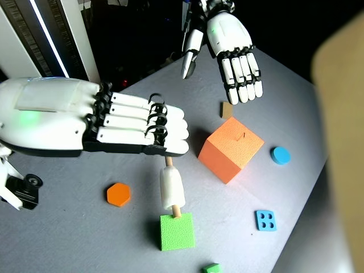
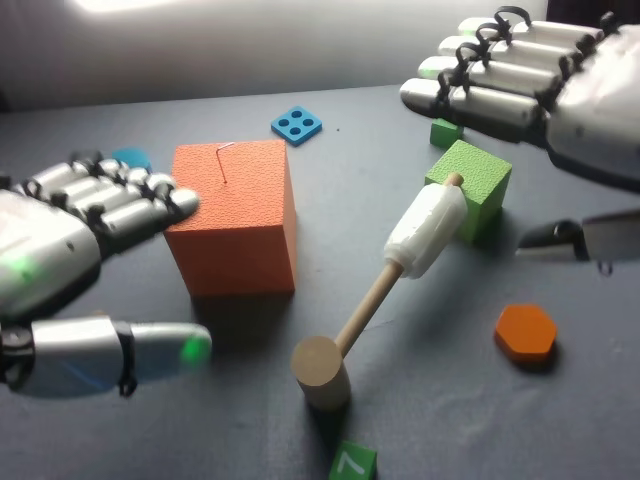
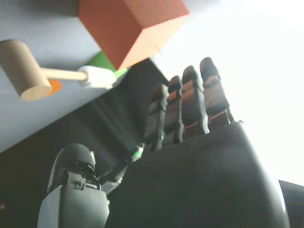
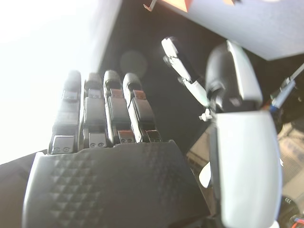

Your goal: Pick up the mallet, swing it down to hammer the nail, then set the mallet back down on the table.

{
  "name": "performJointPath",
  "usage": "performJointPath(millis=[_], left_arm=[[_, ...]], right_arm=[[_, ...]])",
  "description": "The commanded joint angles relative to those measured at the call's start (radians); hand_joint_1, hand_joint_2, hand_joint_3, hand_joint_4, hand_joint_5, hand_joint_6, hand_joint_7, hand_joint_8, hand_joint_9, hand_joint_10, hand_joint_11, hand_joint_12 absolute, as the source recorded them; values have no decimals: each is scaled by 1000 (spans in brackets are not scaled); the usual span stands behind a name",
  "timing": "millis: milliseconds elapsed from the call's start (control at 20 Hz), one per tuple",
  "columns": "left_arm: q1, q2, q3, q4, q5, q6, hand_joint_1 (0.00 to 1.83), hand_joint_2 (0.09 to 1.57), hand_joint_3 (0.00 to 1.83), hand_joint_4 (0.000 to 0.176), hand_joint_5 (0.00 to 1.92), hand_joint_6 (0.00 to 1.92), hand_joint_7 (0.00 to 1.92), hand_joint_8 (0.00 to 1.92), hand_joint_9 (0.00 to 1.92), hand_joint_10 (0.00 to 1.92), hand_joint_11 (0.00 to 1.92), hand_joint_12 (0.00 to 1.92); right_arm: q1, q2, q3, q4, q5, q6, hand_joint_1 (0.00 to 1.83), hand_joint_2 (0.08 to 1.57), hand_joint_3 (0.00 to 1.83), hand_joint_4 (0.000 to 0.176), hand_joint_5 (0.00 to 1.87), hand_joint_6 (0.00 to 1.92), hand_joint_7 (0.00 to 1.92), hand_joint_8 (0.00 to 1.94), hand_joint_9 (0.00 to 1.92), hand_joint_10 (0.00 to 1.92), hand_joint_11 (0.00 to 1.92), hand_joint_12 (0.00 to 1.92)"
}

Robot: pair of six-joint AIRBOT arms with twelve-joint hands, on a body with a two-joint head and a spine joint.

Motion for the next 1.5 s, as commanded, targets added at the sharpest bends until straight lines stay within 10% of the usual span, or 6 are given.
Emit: performJointPath(millis=[0,50,300,1450], left_arm=[[-3,-7,16,37,-95,-37,0,1096,0,0,125,3,98,2,85,2,0,250],[8,-39,66,113,-95,-113,0,1095,0,0,104,0,80,0,75,0,0,231],[6,-80,135,179,-114,-181,0,1098,0,0,126,1,101,1,96,2,0,266],[-43,-187,290,242,-136,-261,0,1146,0,0,91,0,79,0,67,0,0,176]], right_arm=[[40,-10,19,10,-52,8,1090,975,0,0,0,0,0,0,0,0,0,0],[100,-46,59,10,-216,102,1134,956,0,0,0,0,0,0,0,0,0,0],[103,-110,68,10,-296,70,1155,932,0,0,0,0,0,0,0,0,0,0],[22,-471,360,10,-311,-47,1039,1000,9,0,4,1,0,0,0,0,0,0]])
